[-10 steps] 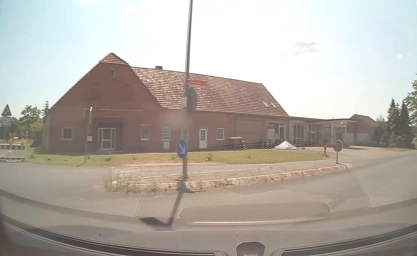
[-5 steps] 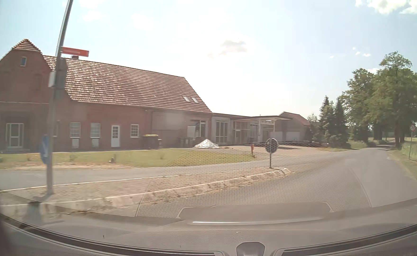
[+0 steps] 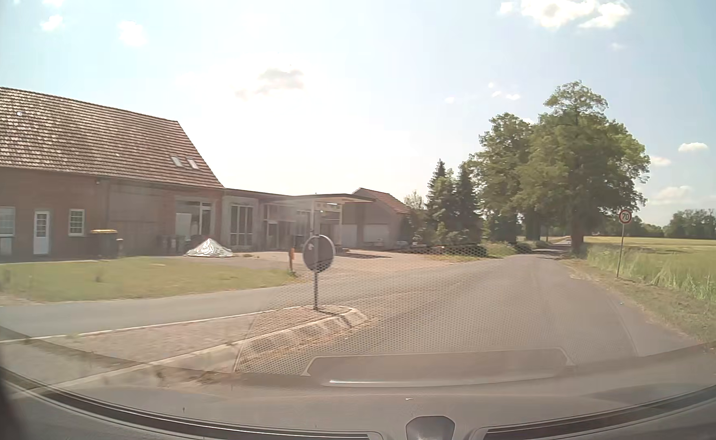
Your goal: Follow the waypoints while adhering to traffic rules and regulations
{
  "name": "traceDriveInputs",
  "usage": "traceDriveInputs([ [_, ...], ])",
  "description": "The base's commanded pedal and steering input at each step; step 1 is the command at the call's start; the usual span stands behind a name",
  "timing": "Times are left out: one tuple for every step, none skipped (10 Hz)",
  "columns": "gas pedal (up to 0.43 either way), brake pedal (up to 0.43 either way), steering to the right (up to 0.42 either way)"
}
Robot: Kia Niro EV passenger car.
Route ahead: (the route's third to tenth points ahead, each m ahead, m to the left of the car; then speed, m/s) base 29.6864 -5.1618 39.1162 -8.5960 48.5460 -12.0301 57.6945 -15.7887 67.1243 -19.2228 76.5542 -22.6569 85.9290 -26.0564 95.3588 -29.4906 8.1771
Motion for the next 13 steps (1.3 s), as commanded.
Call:
traceDriveInputs([
  [0.370, 0.006, 0.236],
  [0.370, 0.006, 0.202],
  [0.370, 0.006, 0.182],
  [0.370, 0.006, 0.163],
  [0.370, 0.006, 0.149],
  [0.370, 0.006, 0.137],
  [0.378, 0.006, 0.122],
  [0.378, 0.006, 0.106],
  [0.390, 0.006, 0.083],
  [0.390, 0.006, 0.062],
  [0.390, 0.006, 0.036],
  [0.390, 0.006, 0.019],
  [0.398, 0.006, 0.002],
])
